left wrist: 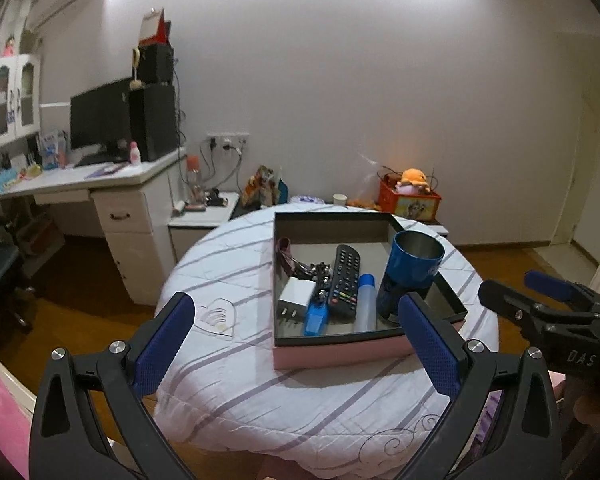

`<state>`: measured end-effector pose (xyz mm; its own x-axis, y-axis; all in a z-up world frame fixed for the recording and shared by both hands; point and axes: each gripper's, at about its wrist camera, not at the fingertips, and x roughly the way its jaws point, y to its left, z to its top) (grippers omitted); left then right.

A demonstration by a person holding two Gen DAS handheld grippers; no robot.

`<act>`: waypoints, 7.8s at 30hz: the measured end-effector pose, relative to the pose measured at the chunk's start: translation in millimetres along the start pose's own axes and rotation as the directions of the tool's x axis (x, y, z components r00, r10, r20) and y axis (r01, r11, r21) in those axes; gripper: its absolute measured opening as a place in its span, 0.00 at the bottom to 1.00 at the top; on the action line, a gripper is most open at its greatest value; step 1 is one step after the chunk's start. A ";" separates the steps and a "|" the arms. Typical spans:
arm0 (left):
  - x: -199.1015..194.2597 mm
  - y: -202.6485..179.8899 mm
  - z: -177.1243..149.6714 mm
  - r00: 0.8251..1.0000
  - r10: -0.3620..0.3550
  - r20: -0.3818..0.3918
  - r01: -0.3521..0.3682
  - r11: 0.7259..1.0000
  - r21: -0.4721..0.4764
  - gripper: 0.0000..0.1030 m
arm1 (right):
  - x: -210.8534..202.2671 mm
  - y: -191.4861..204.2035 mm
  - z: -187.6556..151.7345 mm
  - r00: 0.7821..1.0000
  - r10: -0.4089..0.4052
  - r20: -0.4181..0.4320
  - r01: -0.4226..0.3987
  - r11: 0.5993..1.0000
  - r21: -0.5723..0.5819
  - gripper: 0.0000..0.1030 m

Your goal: Organize rigid objects

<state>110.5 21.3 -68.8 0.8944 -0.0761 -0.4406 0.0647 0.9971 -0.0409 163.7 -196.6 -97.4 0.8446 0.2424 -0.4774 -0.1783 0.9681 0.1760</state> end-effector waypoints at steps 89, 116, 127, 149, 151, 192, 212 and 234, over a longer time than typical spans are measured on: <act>-121.4 -21.6 -15.7 0.936 0.008 0.351 -0.036 0.997 0.073 1.00 | -113.9 40.3 -17.8 0.939 -0.051 0.339 0.098 0.988 -0.123 1.00; -119.2 -25.3 -14.1 0.938 0.009 0.345 -0.038 0.996 0.077 1.00 | -113.6 40.2 -16.3 0.937 -0.049 0.346 0.098 0.987 -0.125 1.00; -119.4 -25.0 -13.8 0.938 0.009 0.346 -0.038 0.996 0.076 1.00 | -114.8 40.7 -15.4 0.937 -0.050 0.346 0.101 0.986 -0.129 1.00; -117.8 -22.8 -15.6 0.940 0.014 0.342 -0.042 0.996 0.075 1.00 | -115.0 40.0 -14.6 0.939 -0.054 0.338 0.106 0.985 -0.136 1.00; -117.3 -22.2 -15.8 0.940 0.013 0.340 -0.041 0.996 0.075 1.00 | -115.0 39.2 -14.4 0.940 -0.054 0.337 0.106 0.985 -0.136 1.00; -116.6 -20.1 -24.7 0.935 -0.025 0.354 -0.002 0.997 0.074 1.00 | -116.2 28.7 -20.4 0.935 -0.074 0.347 0.130 0.982 -0.139 1.00; -117.2 -23.9 -20.1 0.940 -0.037 0.340 0.012 0.997 0.077 1.00 | -119.0 32.1 -17.6 0.935 -0.079 0.346 0.136 0.980 -0.145 1.00; -112.2 -23.0 -19.1 0.942 -0.035 0.333 0.010 0.997 0.077 1.00 | -117.1 35.8 -17.3 0.938 -0.081 0.337 0.139 0.979 -0.151 1.00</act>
<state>0.2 6.8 -35.6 0.9879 -0.1042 -0.1153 0.1076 0.9939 0.0234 49.6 -189.2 -50.1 0.9768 0.1276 -0.1721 -0.1336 0.9908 -0.0238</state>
